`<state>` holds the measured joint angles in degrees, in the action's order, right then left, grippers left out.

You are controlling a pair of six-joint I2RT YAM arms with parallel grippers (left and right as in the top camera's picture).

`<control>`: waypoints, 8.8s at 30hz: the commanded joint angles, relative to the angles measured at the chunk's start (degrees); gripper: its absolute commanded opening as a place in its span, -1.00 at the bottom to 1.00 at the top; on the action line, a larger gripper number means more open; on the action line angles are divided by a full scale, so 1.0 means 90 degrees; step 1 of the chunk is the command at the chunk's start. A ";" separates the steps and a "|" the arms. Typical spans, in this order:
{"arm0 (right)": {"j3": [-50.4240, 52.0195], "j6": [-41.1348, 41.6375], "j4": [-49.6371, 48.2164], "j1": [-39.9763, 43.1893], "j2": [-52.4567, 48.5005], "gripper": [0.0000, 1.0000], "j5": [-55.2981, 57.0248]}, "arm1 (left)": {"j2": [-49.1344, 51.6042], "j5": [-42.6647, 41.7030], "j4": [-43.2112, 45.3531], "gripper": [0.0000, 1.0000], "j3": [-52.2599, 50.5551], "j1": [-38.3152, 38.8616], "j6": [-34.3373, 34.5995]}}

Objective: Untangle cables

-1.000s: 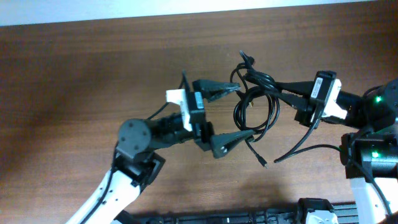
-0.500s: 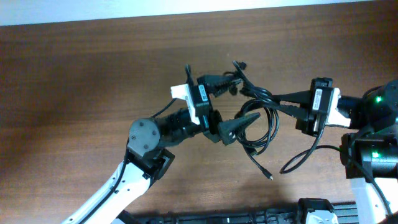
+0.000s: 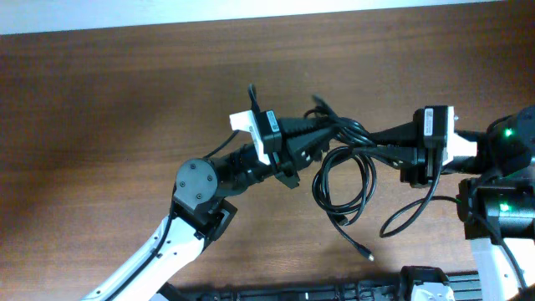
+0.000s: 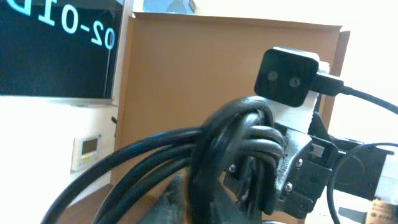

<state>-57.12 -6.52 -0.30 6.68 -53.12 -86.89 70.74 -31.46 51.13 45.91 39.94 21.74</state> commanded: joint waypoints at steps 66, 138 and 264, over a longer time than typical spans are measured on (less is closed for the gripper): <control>-0.0073 0.0913 0.2531 -0.3908 0.0906 -0.92 0.8988 | 0.0073 0.2492 -0.1642 -1.00 0.0061 -0.1435 0.7861; -0.0073 -0.1515 0.3368 -0.3908 0.1654 0.60 0.8648 | 0.0029 -0.0070 -0.1302 -1.00 0.0061 -0.0993 -0.0240; -0.0204 -0.2905 0.3772 -0.3903 0.0622 -0.93 0.7274 | -0.2727 0.4053 -0.6348 0.57 0.0061 -0.0498 0.0168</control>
<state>-57.76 -18.87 33.69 -28.53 -48.23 -17.82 44.18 4.12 -6.92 46.33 35.66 16.45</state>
